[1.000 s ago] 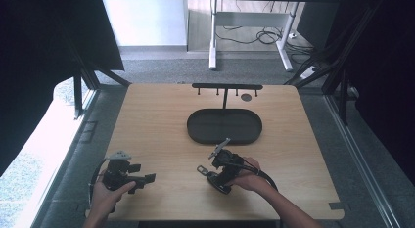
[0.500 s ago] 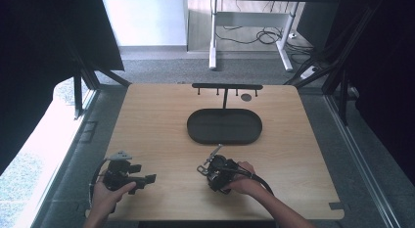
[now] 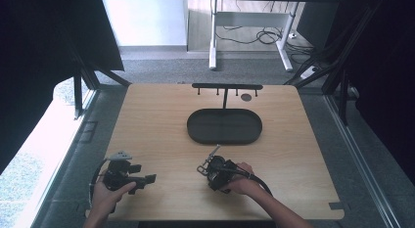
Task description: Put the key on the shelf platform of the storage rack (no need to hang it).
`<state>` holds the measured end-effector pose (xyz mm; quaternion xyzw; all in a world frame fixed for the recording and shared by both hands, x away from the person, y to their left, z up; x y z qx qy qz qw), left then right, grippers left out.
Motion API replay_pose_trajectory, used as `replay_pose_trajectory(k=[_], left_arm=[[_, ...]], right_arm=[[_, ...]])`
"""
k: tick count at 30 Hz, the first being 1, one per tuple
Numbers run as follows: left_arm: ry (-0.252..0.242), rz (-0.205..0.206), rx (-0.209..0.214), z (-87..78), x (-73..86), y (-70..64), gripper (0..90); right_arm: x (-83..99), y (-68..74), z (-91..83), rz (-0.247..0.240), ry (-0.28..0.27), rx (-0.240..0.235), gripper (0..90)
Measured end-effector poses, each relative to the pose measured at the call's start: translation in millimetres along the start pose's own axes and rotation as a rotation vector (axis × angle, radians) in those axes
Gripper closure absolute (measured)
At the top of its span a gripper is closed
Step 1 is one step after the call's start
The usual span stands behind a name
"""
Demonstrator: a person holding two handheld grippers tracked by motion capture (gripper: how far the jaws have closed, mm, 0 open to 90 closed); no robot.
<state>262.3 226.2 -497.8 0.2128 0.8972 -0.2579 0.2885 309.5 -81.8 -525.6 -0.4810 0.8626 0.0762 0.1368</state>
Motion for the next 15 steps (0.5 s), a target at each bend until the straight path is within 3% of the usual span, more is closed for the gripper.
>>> replay_pose_trajectory(k=[15], left_arm=[[-0.002, -0.002, -0.002, 0.6, 0.0, 0.4, 19.8]], right_arm=[[-1.2, -6.4, -2.2, 0.007, -0.002, -0.014, 49.2]])
Point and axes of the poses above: each handheld gripper's, and its own axes: z roughly forward along the jaws, x roughly out of its underside, y roughly to its left, the point moved 2 cm from there along z, roughly forward along the jaws
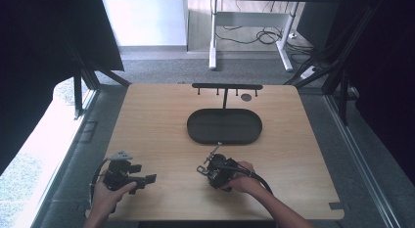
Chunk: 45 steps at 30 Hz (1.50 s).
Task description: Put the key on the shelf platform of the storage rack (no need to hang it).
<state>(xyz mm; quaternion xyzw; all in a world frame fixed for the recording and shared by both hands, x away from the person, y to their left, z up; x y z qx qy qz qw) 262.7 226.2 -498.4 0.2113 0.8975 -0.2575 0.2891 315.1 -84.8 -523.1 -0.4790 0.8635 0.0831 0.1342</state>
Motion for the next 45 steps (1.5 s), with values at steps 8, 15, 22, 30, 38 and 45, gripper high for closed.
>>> replay_pose_trajectory(k=[8, 15, 22, 30, 38, 45], left_arm=[[-0.002, 0.004, -0.001, -0.1, -0.2, -0.2, 19.8], [-0.005, 0.002, -0.001, -0.7, -0.5, -0.3, 19.8], [-0.007, 0.003, 0.000, -1.0, -0.7, -0.4, 19.8], [-0.006, 0.002, 0.000, -0.5, -0.6, -1.0, 19.8], [-0.003, 0.004, 0.000, 0.4, -0.5, -1.0, 19.8], [-0.002, 0.004, -0.001, 0.7, -0.3, -0.7, 19.8]], right_arm=[[-3.7, -5.3, -19.1, 0.038, -0.072, -0.047, 49.3], [-6.6, -10.6, -40.9, 0.065, -0.143, -0.055, 49.3], [-8.4, -16.6, -56.2, 0.070, -0.179, -0.041, 49.3], [-10.0, -26.7, -80.4, 0.082, -0.239, -0.016, 49.3], [-11.5, -32.9, -89.9, 0.089, -0.259, 0.000, 49.3], [-14.8, -40.1, -93.1, 0.097, -0.270, 0.012, 49.4]])
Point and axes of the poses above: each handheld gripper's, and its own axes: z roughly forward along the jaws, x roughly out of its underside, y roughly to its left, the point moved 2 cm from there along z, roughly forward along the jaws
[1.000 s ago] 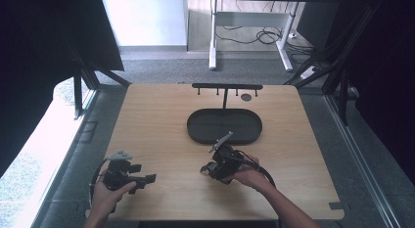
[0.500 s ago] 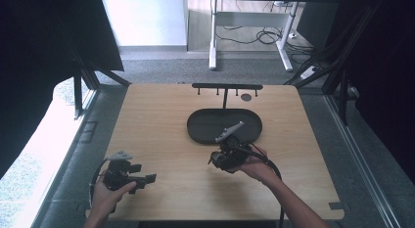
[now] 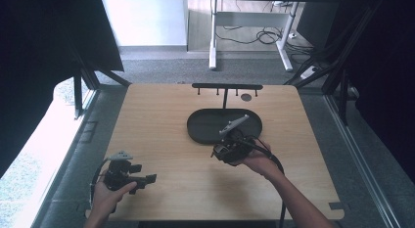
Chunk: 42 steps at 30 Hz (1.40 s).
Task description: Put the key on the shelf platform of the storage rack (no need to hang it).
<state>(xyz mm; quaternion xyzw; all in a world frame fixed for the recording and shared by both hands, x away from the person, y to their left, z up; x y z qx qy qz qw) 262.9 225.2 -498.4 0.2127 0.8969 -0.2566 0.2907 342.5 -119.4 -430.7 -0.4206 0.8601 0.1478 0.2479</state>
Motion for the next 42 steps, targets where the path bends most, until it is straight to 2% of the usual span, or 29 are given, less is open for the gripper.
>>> replay_pose_trajectory(k=[42], left_arm=[[0.004, 0.004, 0.004, 0.7, -0.1, -0.7, 19.8]], right_arm=[[-34.7, -46.9, 5.2, 0.076, -0.011, 0.070, 49.4]])
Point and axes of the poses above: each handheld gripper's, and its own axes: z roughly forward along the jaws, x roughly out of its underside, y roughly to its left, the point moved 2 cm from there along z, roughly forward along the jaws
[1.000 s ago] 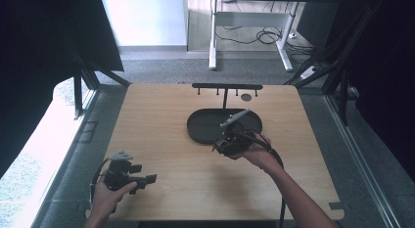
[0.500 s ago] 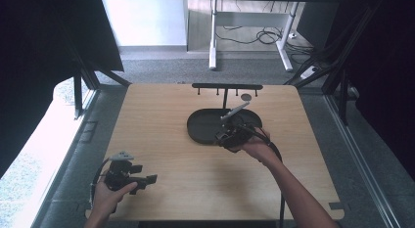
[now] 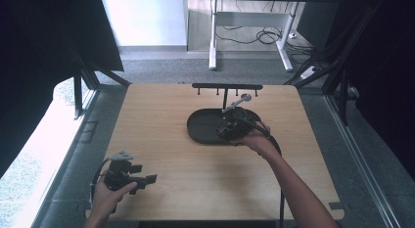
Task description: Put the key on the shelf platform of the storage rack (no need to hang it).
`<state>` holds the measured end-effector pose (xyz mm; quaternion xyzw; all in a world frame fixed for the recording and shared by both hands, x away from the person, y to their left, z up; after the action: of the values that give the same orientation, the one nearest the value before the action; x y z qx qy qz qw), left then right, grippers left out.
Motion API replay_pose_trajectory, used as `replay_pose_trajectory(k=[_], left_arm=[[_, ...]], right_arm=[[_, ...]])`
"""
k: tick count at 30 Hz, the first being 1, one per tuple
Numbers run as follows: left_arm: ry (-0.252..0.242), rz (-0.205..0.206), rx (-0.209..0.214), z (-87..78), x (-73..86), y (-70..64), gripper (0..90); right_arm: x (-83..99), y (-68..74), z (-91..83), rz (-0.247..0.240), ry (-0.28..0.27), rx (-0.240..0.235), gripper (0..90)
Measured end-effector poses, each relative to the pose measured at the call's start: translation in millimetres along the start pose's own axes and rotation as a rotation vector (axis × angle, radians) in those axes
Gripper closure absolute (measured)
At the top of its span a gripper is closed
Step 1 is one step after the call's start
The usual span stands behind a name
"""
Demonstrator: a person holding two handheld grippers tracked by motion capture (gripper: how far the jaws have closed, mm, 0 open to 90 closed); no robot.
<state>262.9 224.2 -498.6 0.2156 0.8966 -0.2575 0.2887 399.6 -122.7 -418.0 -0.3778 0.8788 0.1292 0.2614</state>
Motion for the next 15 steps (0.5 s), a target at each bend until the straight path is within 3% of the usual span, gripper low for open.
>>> replay_pose_trajectory(k=[15], left_arm=[[0.004, 0.002, 0.002, 0.8, 0.1, -0.4, 19.8]], right_arm=[[-9.9, -16.2, 11.4, 0.034, 0.006, 0.023, 49.4]])
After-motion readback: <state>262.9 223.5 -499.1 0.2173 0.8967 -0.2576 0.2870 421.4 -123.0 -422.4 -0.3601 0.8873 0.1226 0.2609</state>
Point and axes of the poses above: each handheld gripper's, and its own axes: z roughly forward along the jaws, x roughly out of its underside, y roughly to its left, the point moved 2 cm from there along z, roughly forward along the jaws
